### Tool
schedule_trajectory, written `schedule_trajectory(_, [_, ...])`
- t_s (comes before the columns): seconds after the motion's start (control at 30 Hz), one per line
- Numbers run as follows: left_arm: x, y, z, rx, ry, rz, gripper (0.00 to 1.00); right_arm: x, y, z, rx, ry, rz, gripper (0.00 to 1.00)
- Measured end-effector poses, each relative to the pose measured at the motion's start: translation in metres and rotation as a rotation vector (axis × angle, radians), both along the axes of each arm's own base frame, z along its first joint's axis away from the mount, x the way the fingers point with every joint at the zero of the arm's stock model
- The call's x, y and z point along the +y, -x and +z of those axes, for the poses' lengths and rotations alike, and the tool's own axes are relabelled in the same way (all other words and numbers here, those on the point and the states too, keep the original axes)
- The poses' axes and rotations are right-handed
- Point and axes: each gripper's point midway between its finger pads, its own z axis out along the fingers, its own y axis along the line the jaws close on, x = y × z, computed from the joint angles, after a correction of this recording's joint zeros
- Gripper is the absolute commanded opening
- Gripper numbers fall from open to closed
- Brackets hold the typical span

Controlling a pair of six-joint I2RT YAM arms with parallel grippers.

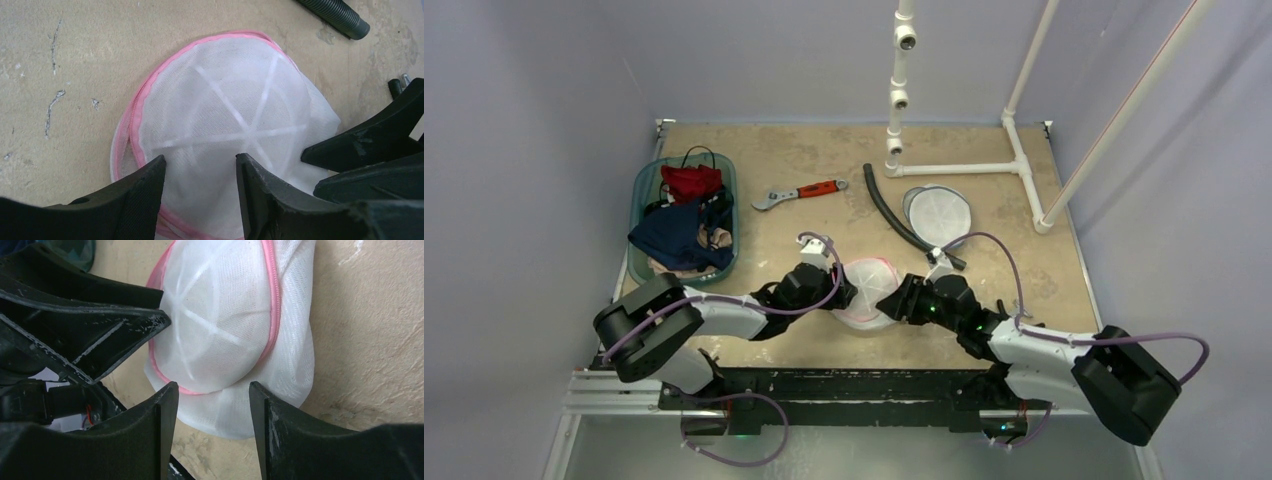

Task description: Unzip the laundry bag and remove the bra

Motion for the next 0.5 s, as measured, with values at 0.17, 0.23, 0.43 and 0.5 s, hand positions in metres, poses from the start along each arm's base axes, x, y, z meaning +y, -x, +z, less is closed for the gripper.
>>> schedule_trajectory(0.17, [-0.003,-0.002,-0.003,0.001,0.046,0.018,0.45,0.003,0.001,-0.009,0.021,-0.005,0.010,0.57])
schedule_trajectory(0.23, [-0.003,-0.001,-0.003,0.000,0.061,0.024,0.43,0.005,0.000,-0.010,0.018,-0.008,0.010,0.58])
schedule_trajectory(0.43, [0.004,0.003,-0.010,0.015,0.083,0.055,0.33,0.008,-0.002,-0.010,0.010,-0.019,0.017,0.59])
schedule_trajectory(0.5, [0.006,0.005,-0.010,0.019,0.095,0.062,0.31,0.010,-0.001,-0.013,0.012,-0.027,0.025,0.59])
